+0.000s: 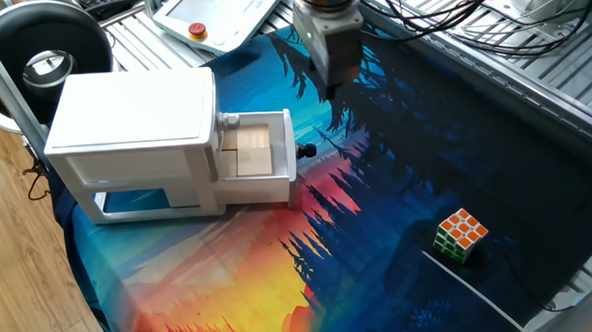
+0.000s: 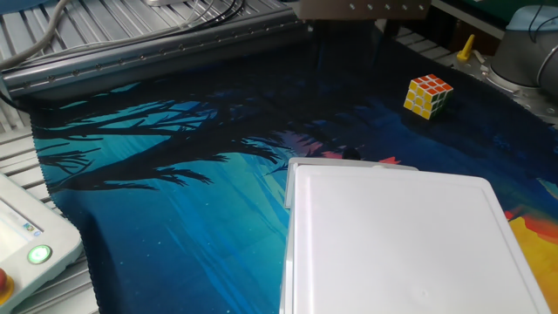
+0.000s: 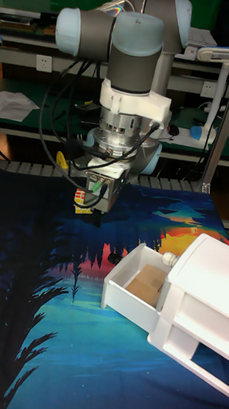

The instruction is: Grasp the handle and close the drawer

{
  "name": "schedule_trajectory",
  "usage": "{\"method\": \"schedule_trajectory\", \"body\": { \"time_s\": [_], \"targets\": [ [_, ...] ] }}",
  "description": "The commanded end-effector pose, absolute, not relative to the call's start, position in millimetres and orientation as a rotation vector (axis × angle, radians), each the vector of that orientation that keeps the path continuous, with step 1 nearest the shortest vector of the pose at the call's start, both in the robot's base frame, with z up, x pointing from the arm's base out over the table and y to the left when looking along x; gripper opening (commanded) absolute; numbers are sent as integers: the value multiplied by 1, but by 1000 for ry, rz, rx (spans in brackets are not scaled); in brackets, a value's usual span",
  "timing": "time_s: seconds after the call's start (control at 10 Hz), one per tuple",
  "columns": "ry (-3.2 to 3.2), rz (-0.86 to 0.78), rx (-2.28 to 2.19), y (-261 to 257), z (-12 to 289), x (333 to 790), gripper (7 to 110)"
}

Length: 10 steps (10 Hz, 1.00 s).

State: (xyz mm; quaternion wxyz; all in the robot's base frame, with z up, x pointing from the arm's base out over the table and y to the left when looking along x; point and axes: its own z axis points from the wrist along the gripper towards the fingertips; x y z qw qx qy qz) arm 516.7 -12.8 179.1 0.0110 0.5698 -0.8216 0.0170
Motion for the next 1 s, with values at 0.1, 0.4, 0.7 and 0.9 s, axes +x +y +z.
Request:
{"method": "schedule_trajectory", "body": {
  "time_s": [0.1, 0.4, 0.7, 0.9],
  "targets": [
    [-2461, 71, 1815, -30, 187, 510, 66],
    [-2472, 27, 1777, -26, 182, 504, 66],
    [-2447, 79, 1771, -34, 176, 504, 66],
    [-2502, 55, 1781, -23, 173, 512, 66]
  ]
}}
